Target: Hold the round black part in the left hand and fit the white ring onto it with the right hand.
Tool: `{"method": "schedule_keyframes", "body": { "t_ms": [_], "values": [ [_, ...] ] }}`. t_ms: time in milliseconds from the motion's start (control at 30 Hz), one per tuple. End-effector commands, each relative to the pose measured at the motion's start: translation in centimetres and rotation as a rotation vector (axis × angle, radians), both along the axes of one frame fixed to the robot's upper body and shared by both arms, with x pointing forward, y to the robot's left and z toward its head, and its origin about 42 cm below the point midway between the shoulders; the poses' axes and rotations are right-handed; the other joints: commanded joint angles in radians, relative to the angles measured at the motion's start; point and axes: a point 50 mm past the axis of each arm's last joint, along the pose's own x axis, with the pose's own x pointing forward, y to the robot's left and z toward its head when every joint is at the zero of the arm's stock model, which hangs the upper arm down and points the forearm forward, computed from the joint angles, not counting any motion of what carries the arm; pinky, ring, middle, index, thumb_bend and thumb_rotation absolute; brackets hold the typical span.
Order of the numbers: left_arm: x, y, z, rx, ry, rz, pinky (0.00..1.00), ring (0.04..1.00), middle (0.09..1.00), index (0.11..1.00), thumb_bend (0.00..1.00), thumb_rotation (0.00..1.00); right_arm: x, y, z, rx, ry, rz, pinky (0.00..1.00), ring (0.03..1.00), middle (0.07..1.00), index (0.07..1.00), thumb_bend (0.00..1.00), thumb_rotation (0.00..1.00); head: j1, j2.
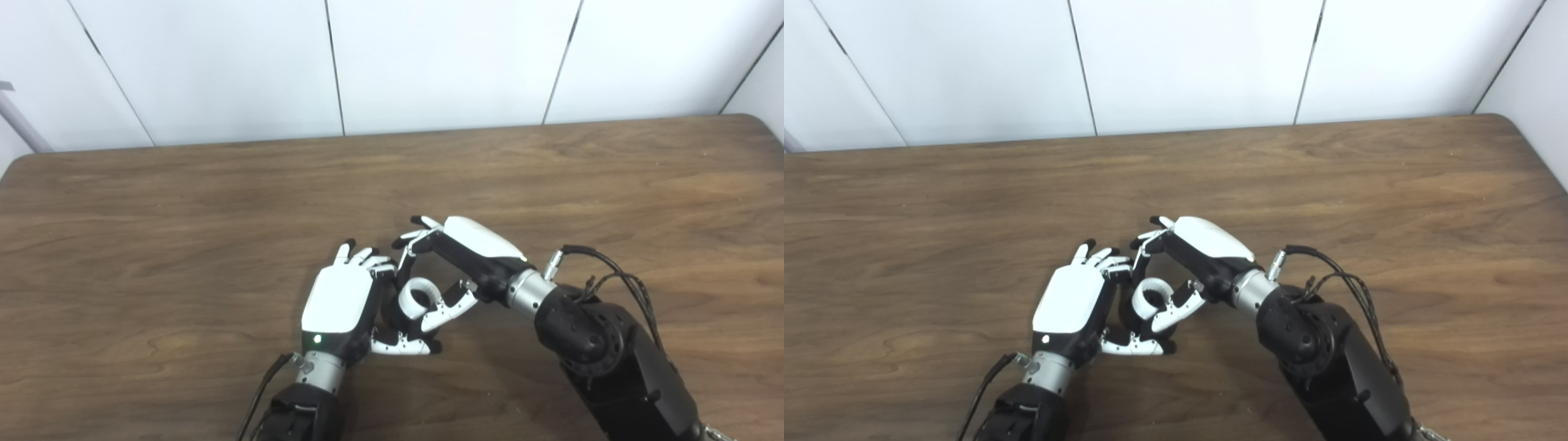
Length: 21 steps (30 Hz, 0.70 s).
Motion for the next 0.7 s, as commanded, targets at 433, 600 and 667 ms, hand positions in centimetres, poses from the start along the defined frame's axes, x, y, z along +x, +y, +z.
{"method": "schedule_keyframes", "body": {
  "t_ms": [433, 600, 667],
  "values": [
    [0.20, -0.38, 0.31, 0.008, -0.011, -0.009, 1.00, 0.883, 0.770, 0.485, 0.52, 0.06, -0.24, 0.33, 0.67, 0.010, -0.044, 0.030, 0.93, 1.000, 0.842, 0.483, 0.52, 0.13, -0.002, 0.002],
    [0.23, -0.43, 0.33, 0.008, -0.006, -0.009, 1.00, 0.884, 0.771, 0.484, 0.52, 0.06, -0.22, 0.23, 0.77, 0.012, -0.045, 0.025, 0.93, 1.000, 0.843, 0.483, 0.52, 0.13, -0.003, 0.001],
    [0.26, -0.44, 0.31, 0.012, -0.006, -0.009, 1.00, 0.883, 0.772, 0.484, 0.52, 0.06, -0.24, 0.22, 0.75, 0.012, -0.046, 0.025, 0.93, 1.000, 0.842, 0.483, 0.52, 0.13, -0.001, 0.001]
  ]
}}
